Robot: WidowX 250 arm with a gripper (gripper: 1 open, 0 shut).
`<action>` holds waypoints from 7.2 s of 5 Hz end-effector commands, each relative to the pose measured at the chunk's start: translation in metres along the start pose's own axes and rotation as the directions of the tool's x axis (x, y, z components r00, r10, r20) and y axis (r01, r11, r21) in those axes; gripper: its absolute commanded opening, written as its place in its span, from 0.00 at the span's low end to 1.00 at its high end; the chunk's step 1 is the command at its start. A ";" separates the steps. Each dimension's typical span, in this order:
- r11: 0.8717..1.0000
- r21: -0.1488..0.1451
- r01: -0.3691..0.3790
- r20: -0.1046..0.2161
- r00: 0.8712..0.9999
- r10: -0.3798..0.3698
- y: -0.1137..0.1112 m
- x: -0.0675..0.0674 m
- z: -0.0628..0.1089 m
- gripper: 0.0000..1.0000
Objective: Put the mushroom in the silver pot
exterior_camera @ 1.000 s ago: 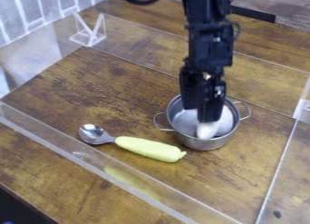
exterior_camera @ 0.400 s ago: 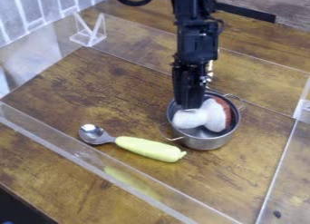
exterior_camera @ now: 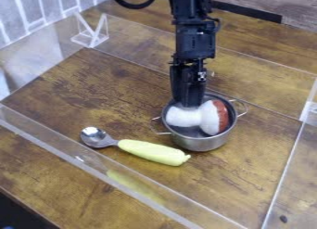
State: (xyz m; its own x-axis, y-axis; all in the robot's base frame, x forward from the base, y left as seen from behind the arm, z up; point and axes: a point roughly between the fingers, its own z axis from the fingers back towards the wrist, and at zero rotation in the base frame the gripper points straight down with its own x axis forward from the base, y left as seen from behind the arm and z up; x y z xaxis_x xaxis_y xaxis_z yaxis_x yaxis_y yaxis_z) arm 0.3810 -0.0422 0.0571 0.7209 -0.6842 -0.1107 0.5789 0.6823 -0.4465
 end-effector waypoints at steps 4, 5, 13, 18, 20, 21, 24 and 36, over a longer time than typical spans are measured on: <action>0.998 -0.009 0.056 0.047 0.997 -0.056 -0.038 0.006 0.042 1.00; 0.999 0.008 -0.033 0.082 0.996 0.032 -0.038 -0.007 0.059 0.00; 0.969 0.195 0.155 -0.063 0.987 -0.145 -0.013 -0.015 0.092 1.00; 0.871 0.279 0.404 -0.179 0.913 -0.366 -0.004 0.009 0.057 1.00; 0.881 0.279 0.382 -0.158 0.923 -0.350 0.009 0.016 0.046 1.00; 0.874 0.276 0.401 -0.162 0.915 -0.369 0.021 0.019 0.038 1.00; 0.869 0.302 0.392 -0.173 0.919 -0.355 0.014 0.008 0.062 0.00; 0.731 0.535 0.423 -0.197 0.904 -0.379 0.027 0.011 0.097 1.00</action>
State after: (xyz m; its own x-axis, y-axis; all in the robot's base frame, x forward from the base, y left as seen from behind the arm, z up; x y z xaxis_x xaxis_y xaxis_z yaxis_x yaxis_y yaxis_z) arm 0.4363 -0.0092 0.0997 0.3453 -0.9282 -0.1387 0.9381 0.3455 0.0232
